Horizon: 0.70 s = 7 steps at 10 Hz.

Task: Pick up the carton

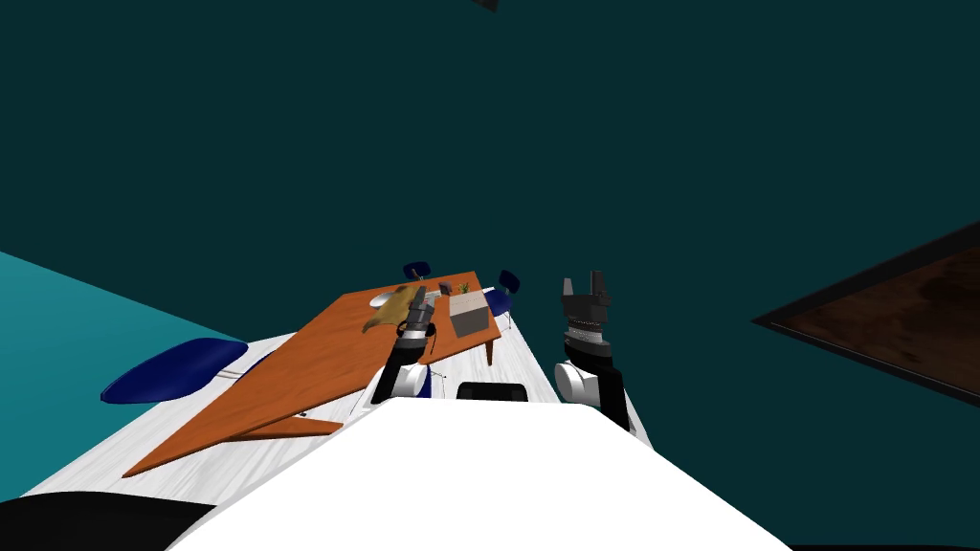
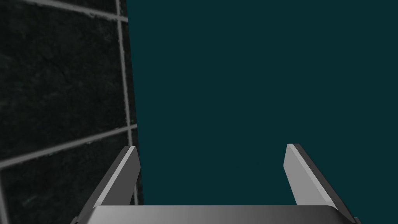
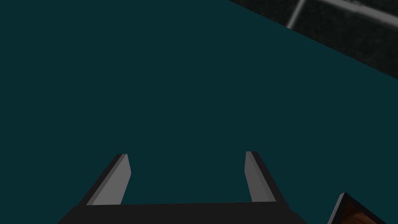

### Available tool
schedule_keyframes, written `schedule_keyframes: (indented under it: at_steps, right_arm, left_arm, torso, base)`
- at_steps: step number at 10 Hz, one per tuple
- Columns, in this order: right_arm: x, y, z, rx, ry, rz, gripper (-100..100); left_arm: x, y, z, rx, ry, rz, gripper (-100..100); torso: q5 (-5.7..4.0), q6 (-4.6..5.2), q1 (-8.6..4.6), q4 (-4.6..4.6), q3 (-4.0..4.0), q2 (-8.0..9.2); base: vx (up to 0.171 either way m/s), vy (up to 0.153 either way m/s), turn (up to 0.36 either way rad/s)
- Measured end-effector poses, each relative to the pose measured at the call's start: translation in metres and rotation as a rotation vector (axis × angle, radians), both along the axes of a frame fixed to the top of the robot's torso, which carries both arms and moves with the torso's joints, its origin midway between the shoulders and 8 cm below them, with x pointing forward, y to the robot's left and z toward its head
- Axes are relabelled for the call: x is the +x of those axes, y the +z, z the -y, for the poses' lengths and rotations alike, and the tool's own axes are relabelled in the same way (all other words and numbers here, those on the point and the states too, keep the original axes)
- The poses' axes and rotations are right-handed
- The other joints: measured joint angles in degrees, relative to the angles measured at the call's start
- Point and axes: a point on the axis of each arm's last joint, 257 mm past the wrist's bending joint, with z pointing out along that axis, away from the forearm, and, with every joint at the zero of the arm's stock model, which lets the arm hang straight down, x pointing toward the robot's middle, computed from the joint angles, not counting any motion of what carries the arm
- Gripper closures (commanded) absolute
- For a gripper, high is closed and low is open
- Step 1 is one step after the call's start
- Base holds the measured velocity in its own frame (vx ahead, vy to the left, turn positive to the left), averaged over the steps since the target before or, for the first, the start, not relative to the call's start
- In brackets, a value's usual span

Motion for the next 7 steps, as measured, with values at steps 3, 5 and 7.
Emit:
schedule_keyframes:
  at_steps: [3, 5, 7]
  right_arm:
    - [0.0, 0.0, 0.0, 0.0, 0.0, 0.0, 0]
    - [0.0, 0.0, 0.0, 0.0, 0.0, 0.0, 0]
    - [0.0, 0.0, 0.0, 0.0, 0.0, 0.0, 0]
  left_arm:
    - [0.014, -0.03, 0.001, 0.008, 0.019, -0.086, -100]
    - [0.018, -0.044, -0.004, 0.014, 0.03, -0.128, -100]
    - [0.023, -0.066, -0.005, 0.023, 0.041, -0.189, -100]
  torso:
    - [0.0, 0.0, -0.01, 0.0, 0.0, 0.0]
    - [0.0, 0.0, 0.01, 0.0, 0.01, 0.01]
    - [0.0, 0.0, 0.0, 0.0, 0.01, 0.01]
  base:
    - [0.006, -0.008, -0.012]
    - [0.004, -0.007, -0.011]
    - [0.005, -0.008, -0.01]
